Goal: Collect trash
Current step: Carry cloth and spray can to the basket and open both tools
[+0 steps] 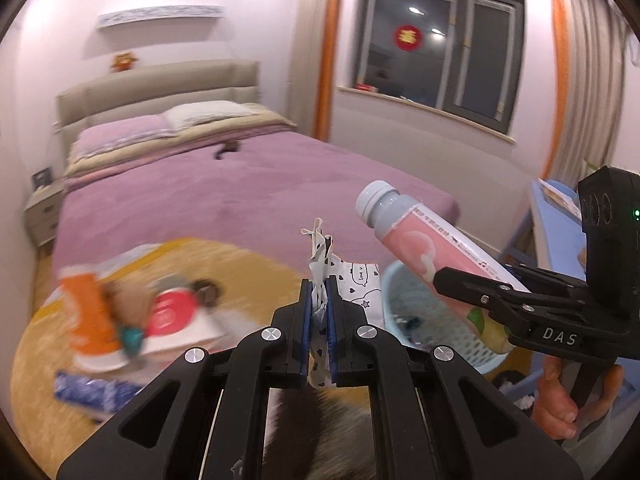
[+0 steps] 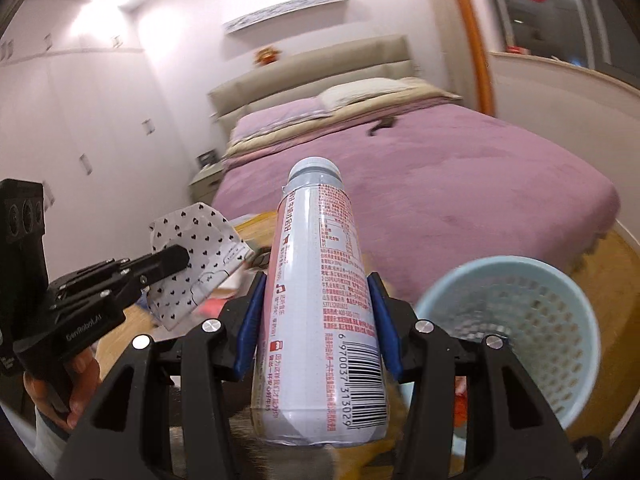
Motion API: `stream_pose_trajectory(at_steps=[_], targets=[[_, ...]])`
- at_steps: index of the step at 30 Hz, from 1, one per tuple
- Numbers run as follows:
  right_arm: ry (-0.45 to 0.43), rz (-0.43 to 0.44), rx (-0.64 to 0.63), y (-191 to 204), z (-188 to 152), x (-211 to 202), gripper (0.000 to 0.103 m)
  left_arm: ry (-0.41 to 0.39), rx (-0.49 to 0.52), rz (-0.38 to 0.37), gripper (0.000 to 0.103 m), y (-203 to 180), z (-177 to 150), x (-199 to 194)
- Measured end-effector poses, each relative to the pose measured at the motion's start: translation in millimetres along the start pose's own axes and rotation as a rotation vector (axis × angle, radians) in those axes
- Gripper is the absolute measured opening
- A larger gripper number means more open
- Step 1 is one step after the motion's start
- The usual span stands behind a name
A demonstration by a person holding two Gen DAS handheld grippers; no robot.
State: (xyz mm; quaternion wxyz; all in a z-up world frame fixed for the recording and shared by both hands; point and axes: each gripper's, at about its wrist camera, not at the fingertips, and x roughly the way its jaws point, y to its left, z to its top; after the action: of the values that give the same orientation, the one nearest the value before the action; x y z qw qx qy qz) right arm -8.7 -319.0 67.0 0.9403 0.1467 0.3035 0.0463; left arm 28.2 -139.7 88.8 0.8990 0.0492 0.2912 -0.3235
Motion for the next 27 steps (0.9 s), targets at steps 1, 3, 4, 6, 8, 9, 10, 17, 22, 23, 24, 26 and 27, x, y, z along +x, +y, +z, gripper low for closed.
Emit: stream_pose_trajectory(at_steps=[1, 3, 4, 6, 8, 9, 10, 17, 22, 23, 24, 26, 27], targets=[[-0.004, -0.015, 0.017, -9, 0, -2, 0.047, 0.006, 0.009, -0.015, 0.005, -8, 3, 8], [-0.011, -0.053, 0.055, -34, -1, -5, 0.047, 0.019, 0.024, -0.047, 0.005, -23, 8, 26], [-0.014, -0.071, 0.069, -41, -3, -7, 0.047, 0.026, 0.03, -0.059, 0.005, -30, 9, 34], [-0.015, -0.115, 0.103, -63, -6, -7, 0.047, 0.048, 0.044, -0.084, 0.005, -44, 13, 53], [-0.012, -0.151, 0.139, -83, -10, -8, 0.047, 0.069, 0.057, -0.102, 0.005, -57, 14, 72], [-0.011, -0.165, 0.16, -94, -12, -7, 0.047, 0.077, 0.061, -0.107, 0.005, -60, 13, 79], [-0.011, -0.177, 0.179, -102, -12, -6, 0.047, 0.086, 0.062, -0.115, 0.005, -65, 14, 87], [0.033, -0.285, 0.296, -159, -30, 15, 0.047, 0.161, 0.058, -0.167, 0.007, -93, 7, 142], [0.122, -0.368, 0.351, -187, -49, 33, 0.05, 0.217, 0.024, -0.133, 0.055, -92, -10, 172], [0.134, -0.366, 0.366, -192, -53, 34, 0.05, 0.22, 0.018, -0.127, 0.056, -88, -15, 172], [0.138, -0.353, 0.38, -195, -56, 33, 0.05, 0.223, 0.017, -0.127, 0.056, -86, -18, 171], [0.13, -0.324, 0.394, -198, -58, 29, 0.05, 0.216, 0.014, -0.116, 0.056, -79, -24, 160], [0.121, -0.32, 0.39, -195, -57, 26, 0.05, 0.207, 0.01, -0.111, 0.056, -76, -25, 154]])
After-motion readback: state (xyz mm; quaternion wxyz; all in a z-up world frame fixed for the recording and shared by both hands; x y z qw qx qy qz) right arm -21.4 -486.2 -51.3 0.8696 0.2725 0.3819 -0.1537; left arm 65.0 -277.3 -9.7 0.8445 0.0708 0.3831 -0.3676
